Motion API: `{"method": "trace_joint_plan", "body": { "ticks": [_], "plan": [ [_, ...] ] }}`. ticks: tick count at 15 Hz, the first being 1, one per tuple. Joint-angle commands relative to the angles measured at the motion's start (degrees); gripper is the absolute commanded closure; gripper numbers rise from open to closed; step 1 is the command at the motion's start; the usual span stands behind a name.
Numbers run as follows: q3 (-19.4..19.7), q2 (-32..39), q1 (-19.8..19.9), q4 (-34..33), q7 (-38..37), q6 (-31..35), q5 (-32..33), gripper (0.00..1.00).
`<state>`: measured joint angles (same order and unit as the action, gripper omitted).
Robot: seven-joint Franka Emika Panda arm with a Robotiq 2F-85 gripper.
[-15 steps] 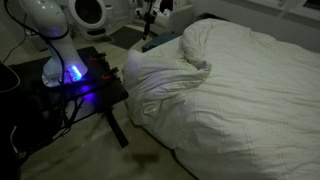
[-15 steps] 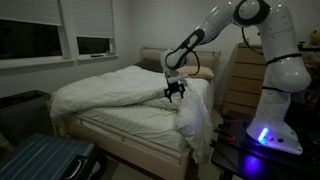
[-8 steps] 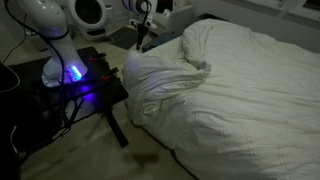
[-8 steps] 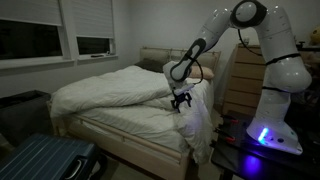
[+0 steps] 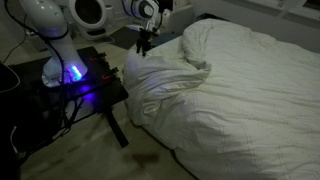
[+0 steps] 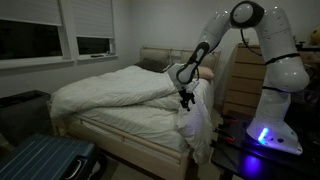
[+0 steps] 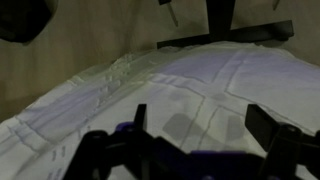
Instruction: Uncover the beddings on the bottom right corner of the bed
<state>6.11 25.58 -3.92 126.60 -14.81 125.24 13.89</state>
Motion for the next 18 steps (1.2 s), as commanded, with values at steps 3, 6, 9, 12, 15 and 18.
{"method": "trace_joint_plan", "body": {
  "ticks": [3, 6, 9, 12, 15, 18],
  "plan": [
    [-1.39, 1.68, 1.93, -2.48, 14.73, -1.19, 5.78, 0.00],
    [-2.84, 3.08, 0.98, -3.89, 20.14, -1.45, 8.80, 0.00],
    [-4.27, 4.26, -0.14, -4.76, 24.41, -1.43, 12.86, 0.00],
    [-5.09, 4.92, -1.28, -4.44, 28.02, -0.24, 18.02, 0.00],
    [-5.33, 5.25, -1.64, -3.42, 31.34, 1.73, 24.81, 0.00],
    [-5.16, 5.55, -0.68, -1.99, 33.84, 6.15, 33.45, 0.00]
  ]
}}
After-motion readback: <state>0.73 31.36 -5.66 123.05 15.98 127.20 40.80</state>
